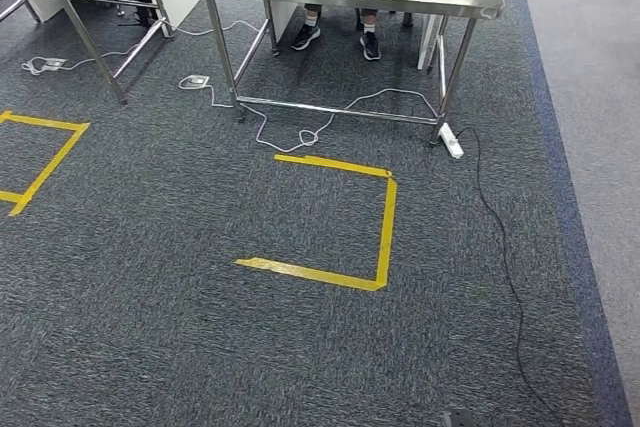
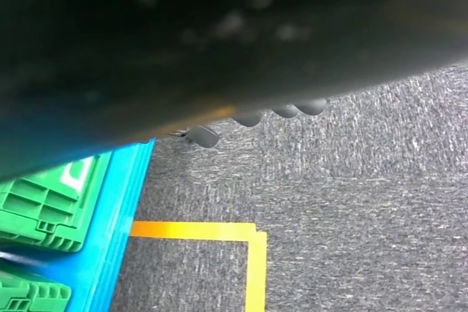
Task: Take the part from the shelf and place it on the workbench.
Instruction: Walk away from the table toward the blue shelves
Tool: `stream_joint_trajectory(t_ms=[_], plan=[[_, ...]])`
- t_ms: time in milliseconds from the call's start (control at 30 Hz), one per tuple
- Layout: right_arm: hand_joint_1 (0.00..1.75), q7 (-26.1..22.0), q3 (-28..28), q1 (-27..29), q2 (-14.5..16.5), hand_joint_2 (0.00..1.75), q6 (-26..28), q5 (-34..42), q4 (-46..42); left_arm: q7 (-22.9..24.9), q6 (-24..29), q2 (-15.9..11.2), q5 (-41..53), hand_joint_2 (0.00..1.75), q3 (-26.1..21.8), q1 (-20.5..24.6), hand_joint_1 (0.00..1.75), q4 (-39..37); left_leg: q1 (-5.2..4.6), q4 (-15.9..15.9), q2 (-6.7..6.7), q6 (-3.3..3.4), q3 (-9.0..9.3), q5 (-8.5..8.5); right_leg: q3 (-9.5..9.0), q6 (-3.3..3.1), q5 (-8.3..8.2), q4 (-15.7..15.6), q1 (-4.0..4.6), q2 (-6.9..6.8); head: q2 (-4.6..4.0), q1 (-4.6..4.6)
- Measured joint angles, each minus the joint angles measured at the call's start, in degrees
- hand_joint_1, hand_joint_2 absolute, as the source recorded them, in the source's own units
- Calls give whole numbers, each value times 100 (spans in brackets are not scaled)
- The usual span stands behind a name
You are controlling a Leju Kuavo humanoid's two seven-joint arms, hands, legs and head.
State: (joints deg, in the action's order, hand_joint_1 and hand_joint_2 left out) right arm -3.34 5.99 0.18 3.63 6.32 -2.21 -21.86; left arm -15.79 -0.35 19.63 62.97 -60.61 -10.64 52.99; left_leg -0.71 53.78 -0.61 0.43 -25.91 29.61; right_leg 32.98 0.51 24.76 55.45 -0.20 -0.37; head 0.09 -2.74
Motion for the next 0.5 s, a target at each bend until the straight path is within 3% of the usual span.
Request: stream_joint_trajectory(t_ms=[500], plan=[[0, -73, -63, 25, 2, 0, 15, 116, -4, -31, -50, 0, 116, 0, -9, 3, 0, -4, 0, 0, 0, -4, -2, -6, 3, 0, 0, 6, 0, 0, 0, 1]])
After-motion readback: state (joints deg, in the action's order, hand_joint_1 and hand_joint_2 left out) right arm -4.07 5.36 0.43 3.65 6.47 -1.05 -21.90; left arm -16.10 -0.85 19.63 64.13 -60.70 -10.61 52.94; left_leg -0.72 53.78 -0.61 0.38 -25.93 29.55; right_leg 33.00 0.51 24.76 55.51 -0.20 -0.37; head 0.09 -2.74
